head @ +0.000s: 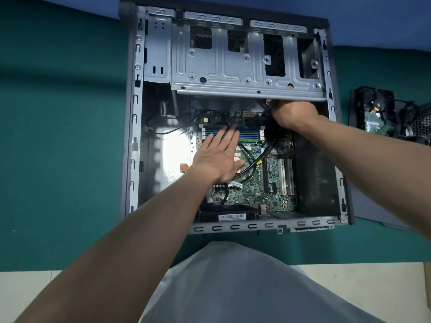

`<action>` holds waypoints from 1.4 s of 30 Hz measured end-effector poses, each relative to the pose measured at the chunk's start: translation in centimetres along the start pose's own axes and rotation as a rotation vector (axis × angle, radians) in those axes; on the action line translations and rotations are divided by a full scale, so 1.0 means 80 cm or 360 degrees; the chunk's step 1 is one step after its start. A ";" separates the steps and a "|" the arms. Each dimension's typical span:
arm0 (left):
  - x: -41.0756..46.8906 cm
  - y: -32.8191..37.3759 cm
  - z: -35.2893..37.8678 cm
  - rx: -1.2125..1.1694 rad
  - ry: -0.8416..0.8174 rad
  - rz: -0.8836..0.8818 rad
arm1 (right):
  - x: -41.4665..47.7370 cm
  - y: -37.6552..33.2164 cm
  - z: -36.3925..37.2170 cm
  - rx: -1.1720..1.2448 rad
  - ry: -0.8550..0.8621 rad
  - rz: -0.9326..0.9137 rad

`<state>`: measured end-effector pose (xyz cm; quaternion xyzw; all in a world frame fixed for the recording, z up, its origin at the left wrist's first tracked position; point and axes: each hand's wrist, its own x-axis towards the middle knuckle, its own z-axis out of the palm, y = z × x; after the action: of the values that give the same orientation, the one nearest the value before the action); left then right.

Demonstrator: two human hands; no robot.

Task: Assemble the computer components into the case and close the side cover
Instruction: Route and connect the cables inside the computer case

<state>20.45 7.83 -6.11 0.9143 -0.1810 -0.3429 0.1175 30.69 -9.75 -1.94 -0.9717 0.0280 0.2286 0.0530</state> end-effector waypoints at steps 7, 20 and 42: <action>0.000 -0.001 0.001 -0.0001 -0.0002 0.0004 | -0.010 -0.006 -0.002 -0.0162 0.0045 0.0146; -0.002 -0.001 -0.001 -0.0021 0.0012 0.0002 | -0.012 -0.001 0.001 -0.0293 0.0152 0.0021; -0.003 0.004 -0.001 -0.0011 0.0011 -0.0009 | 0.011 -0.025 0.012 -0.0128 0.0003 0.0053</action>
<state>20.26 7.64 -5.75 0.9155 -0.1769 -0.3408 0.1203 31.26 -7.67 -2.99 -0.9727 0.0350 0.2294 0.0099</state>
